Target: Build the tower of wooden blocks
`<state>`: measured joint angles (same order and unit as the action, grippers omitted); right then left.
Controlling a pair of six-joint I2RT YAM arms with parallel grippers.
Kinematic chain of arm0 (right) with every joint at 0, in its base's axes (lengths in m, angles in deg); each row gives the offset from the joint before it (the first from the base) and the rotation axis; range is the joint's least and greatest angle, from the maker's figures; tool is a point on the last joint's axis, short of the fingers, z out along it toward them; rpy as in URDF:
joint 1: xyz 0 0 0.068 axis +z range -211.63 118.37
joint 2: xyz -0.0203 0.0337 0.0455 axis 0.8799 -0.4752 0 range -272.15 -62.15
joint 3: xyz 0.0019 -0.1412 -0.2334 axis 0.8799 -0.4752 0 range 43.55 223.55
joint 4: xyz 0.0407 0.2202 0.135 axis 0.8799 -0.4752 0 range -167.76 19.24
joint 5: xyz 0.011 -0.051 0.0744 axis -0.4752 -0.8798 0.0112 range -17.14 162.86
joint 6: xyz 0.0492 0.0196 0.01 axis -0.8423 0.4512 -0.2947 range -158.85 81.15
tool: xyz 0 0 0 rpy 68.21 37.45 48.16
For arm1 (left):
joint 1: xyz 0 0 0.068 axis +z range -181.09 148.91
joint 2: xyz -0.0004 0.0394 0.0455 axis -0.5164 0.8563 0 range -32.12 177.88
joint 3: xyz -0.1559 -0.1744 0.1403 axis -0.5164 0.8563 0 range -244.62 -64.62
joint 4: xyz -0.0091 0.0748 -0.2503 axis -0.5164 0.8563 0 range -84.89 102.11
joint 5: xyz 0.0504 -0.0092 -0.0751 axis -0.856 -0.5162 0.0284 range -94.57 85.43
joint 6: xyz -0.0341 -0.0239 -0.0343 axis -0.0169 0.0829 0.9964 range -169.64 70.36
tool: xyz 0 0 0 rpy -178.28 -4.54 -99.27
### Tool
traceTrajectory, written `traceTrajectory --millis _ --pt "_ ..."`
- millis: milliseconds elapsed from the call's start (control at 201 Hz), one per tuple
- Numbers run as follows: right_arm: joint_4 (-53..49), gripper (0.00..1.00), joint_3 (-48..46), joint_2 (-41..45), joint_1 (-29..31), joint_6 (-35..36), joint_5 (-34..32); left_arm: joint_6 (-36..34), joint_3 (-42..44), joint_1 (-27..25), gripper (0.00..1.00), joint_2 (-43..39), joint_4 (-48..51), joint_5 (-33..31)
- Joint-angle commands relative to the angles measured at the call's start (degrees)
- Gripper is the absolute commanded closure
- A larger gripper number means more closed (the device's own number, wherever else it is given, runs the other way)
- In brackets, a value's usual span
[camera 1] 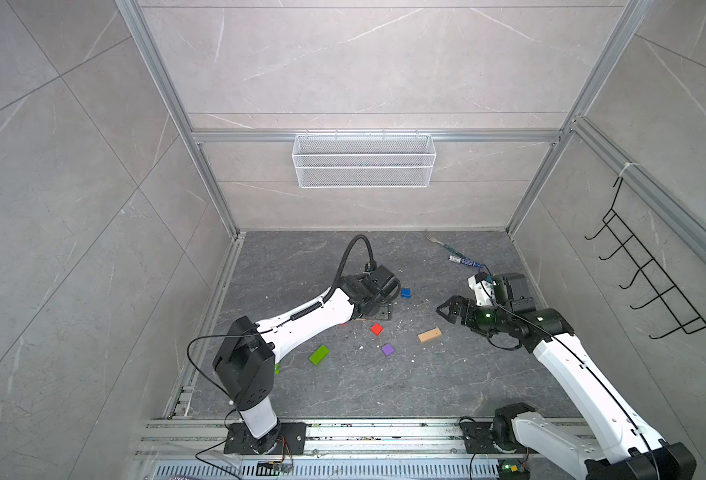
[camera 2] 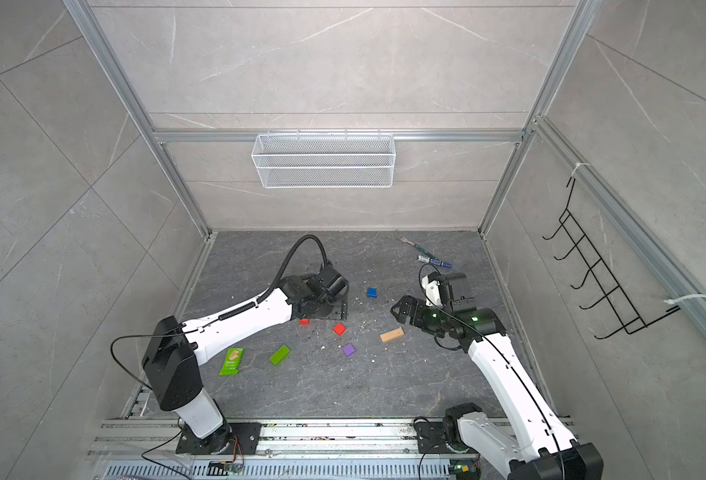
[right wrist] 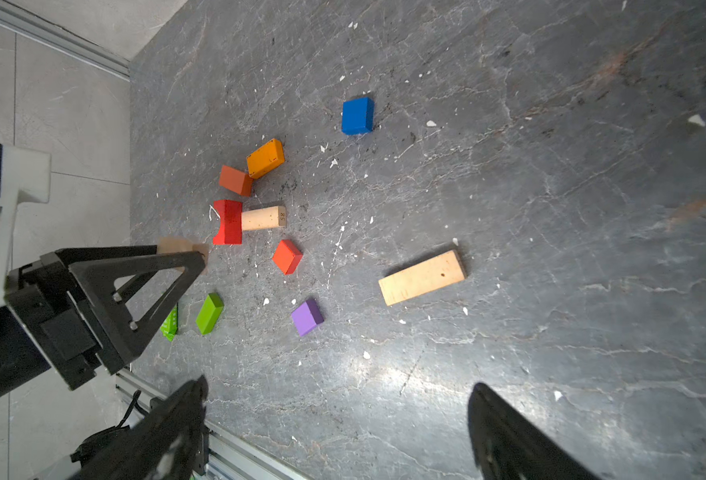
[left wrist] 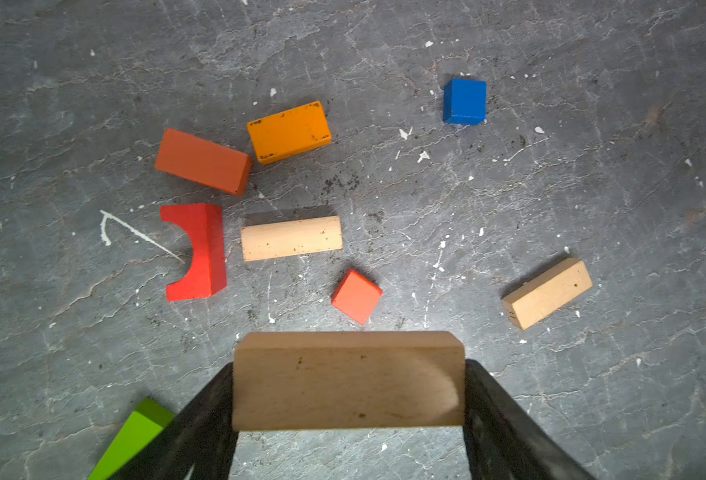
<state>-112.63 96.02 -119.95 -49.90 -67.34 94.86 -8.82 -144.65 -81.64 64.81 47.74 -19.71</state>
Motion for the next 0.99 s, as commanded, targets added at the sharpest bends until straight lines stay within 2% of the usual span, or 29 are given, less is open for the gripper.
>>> traceTrajectory --millis 0,110,214,513,986 --pt "-0.1 0.01 -1.8 2.0 0.3 0.7 -0.7 0.7 2.1 -0.1 0.94 -1.2 0.5 -2.7" --pt "2.4 0.01 -3.1 2.2 0.5 -1.0 1.0 0.3 4.0 -0.5 0.94 -1.8 1.0 -3.2" --pt "4.8 0.01 -4.6 2.7 0.6 -2.4 -0.1 0.2 7.0 -0.5 0.94 -3.2 -0.8 -3.7" --pt "6.2 0.01 -5.1 0.3 1.4 -2.1 -0.6 1.8 13.3 -0.5 0.93 -2.6 -3.7 -3.3" --pt "7.1 0.01 -6.2 -1.4 3.7 -2.2 -1.8 0.7 11.5 1.3 0.93 7.3 -6.9 -1.3"
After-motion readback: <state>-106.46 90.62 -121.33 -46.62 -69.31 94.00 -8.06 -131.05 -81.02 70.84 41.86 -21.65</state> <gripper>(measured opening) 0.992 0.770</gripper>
